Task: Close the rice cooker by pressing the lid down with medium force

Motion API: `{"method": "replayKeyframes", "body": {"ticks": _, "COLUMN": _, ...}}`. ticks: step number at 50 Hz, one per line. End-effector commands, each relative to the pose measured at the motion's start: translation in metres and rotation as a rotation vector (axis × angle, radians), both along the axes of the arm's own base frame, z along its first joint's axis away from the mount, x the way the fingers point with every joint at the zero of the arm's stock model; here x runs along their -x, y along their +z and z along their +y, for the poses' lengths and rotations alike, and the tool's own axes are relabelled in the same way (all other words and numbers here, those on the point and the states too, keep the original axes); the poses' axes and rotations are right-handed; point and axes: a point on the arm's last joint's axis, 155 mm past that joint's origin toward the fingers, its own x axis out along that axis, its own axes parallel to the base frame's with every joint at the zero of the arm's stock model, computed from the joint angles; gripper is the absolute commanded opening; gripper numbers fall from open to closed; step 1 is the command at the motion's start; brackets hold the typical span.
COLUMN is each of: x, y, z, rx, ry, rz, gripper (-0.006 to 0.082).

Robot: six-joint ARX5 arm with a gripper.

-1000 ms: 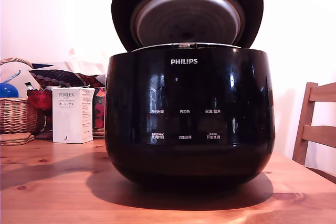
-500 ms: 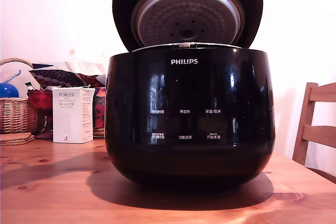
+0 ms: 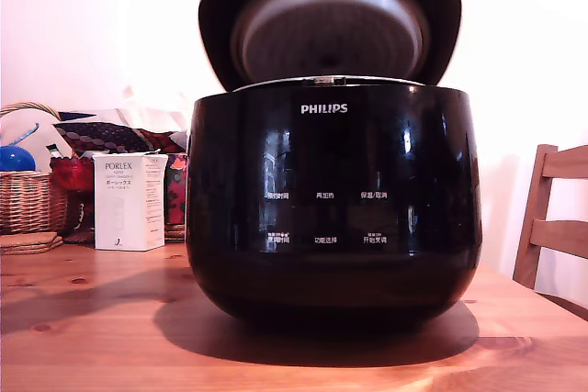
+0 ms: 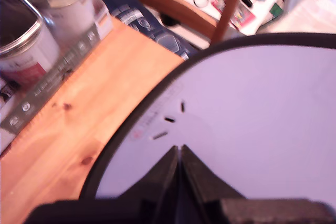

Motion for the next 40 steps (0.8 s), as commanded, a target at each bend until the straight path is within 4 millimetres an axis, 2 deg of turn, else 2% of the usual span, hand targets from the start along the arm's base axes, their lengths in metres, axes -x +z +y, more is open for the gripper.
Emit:
{"method": "replayKeyframes", "body": {"ticks": 1, "x": 0.014, "y": -0.021, "z": -0.001, "rx": -0.024, "ry": -0.011, "rz": 0.043, "gripper": -0.0021}}
{"method": "replayKeyframes", "body": {"ticks": 16, "x": 0.028, "y": -0.025, "z": 0.009, "rx": 0.034, "ry": 0.044, "rz": 0.026, "gripper": -0.0021}}
{"method": "replayKeyframes", "body": {"ticks": 30, "x": 0.038, "y": -0.01, "z": 0.015, "rx": 0.119, "ry": 0.062, "rz": -0.049, "gripper": -0.0021}}
{"method": "replayKeyframes", "body": {"ticks": 40, "x": 0.048, "y": -0.011, "z": 0.022, "rx": 0.185, "ry": 0.092, "rz": -0.079, "gripper": -0.0021}}
